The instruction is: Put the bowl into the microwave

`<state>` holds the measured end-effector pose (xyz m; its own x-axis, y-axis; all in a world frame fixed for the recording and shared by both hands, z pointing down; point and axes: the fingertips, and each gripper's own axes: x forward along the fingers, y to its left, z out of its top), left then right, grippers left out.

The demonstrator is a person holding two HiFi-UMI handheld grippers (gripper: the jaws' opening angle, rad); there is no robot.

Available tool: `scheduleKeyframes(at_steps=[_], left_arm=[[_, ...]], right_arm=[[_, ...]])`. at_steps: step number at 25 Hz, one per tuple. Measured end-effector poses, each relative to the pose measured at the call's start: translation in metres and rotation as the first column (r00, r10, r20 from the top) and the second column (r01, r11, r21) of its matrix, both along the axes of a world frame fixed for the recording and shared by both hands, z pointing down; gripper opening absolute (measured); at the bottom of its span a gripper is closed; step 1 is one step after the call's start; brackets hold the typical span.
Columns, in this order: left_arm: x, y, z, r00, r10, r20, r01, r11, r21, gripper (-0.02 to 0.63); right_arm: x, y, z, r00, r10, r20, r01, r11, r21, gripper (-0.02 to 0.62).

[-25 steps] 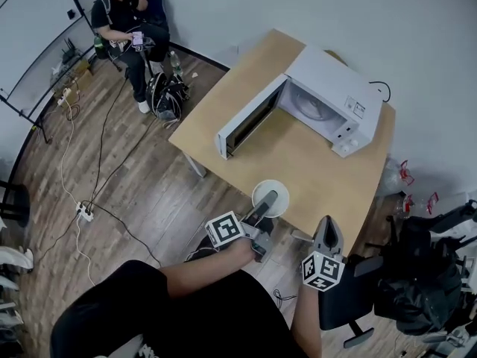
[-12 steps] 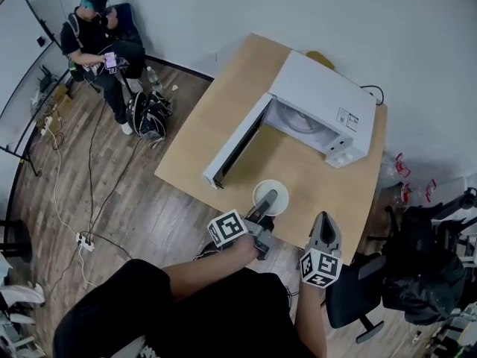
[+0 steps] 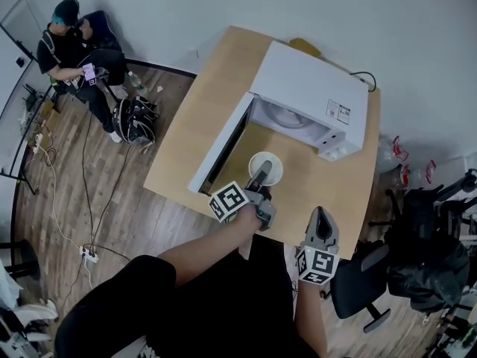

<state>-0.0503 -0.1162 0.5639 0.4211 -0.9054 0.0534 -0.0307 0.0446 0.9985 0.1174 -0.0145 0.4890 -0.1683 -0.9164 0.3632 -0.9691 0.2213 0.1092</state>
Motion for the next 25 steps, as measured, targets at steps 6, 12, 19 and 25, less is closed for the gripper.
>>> scheduleKeyframes(at_steps=[6, 12, 19, 25], left_arm=[[0.022, -0.057, 0.010, 0.994, 0.027, 0.104, -0.028, 1.000, 0.002, 0.229], [0.040, -0.102, 0.035, 0.989, 0.034, 0.143, -0.031, 0.999, -0.029, 0.229], [0.047, -0.161, 0.073, 0.976, 0.074, 0.207, -0.063, 0.996, -0.059, 0.230], [0.064, -0.205, 0.095, 0.972, 0.140, 0.191, -0.133, 0.990, -0.049, 0.230]], right_arm=[[0.013, -0.037, 0.003, 0.993, 0.029, 0.112, -0.030, 1.000, 0.007, 0.060], [0.030, -0.075, 0.001, 0.988, 0.034, 0.150, -0.035, 0.999, 0.000, 0.060], [0.044, -0.104, 0.011, 0.975, 0.041, 0.217, -0.032, 0.998, -0.045, 0.060], [0.065, -0.119, 0.029, 0.978, 0.052, 0.201, -0.034, 0.995, -0.091, 0.060]])
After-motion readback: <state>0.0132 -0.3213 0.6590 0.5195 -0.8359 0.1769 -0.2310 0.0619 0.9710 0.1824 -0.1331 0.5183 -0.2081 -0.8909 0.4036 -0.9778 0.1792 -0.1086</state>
